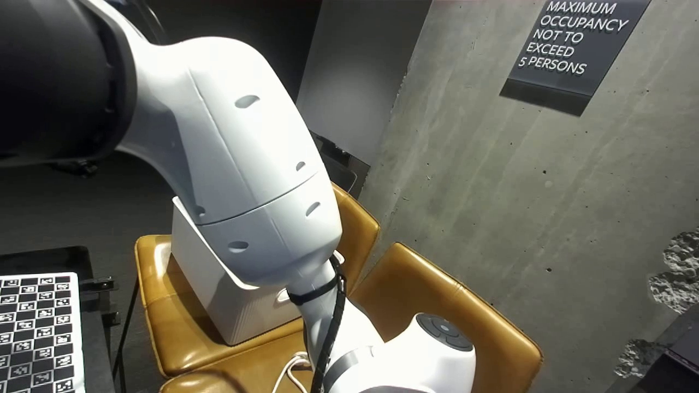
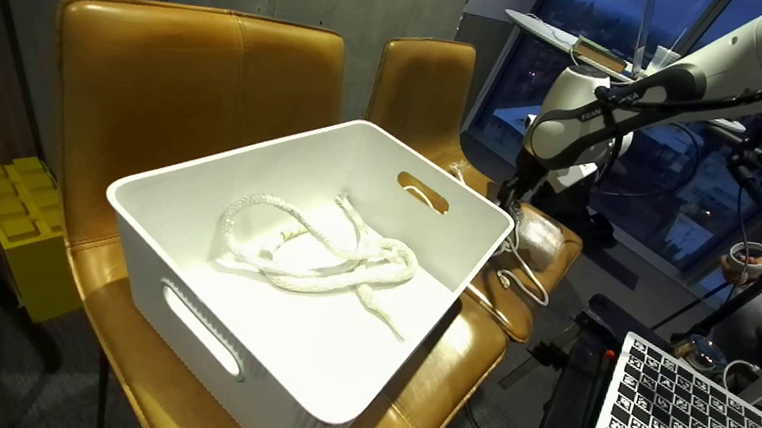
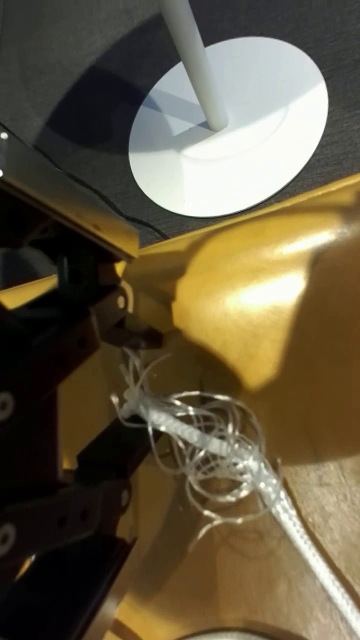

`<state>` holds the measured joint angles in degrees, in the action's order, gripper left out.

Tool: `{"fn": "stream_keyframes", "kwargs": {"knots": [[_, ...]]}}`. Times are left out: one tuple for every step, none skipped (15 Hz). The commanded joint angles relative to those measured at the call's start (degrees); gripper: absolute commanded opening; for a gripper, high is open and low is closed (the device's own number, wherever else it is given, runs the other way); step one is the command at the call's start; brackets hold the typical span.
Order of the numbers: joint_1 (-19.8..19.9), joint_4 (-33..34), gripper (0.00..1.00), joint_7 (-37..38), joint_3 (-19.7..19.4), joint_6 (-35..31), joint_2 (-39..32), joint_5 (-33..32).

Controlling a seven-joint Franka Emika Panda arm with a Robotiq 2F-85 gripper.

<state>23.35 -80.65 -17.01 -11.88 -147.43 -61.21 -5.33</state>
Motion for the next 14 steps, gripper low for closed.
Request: {"fn": "stream_keyframes", "kwargs": {"knots": [[-1.1,1.7,0.09,2.6,-1.5,0.4,-1.9,-1.7],[-1.3,1.4,0.02,2.9,-1.6,0.4,-1.7,-1.7],[-1.4,1.3,0.00,3.2,-1.7,0.4,-1.7,-1.7],[-1.6,1.1,0.00,3.5,-1.7,0.4,-1.5,-1.8],[-1.8,0.9,0.01,3.9,-2.0,0.4,-1.4,-1.8],[-2.2,0.3,0.03,4.3,-2.2,0.4,-0.9,-1.9],[-2.8,-0.9,0.03,4.7,-2.5,0.5,0.1,-2.0],[-3.3,-1.7,0.03,5.1,-2.8,0.5,0.8,-2.1],[-4.2,-3.5,0.03,5.5,-2.9,0.7,2.7,-2.2],[-5.0,-4.8,0.03,5.7,-3.0,0.9,4.2,-2.3],[-6.2,-6.9,0.03,6.0,-2.9,1.3,7.0,-2.3],[-7.3,-8.5,0.03,6.2,-2.7,1.8,9.5,-2.3],[-8.1,-9.5,0.03,6.2,-2.5,2.0,11.4,-2.4],[-8.9,-10.2,0.03,6.0,-2.2,1.9,13.3,-2.4]]}}
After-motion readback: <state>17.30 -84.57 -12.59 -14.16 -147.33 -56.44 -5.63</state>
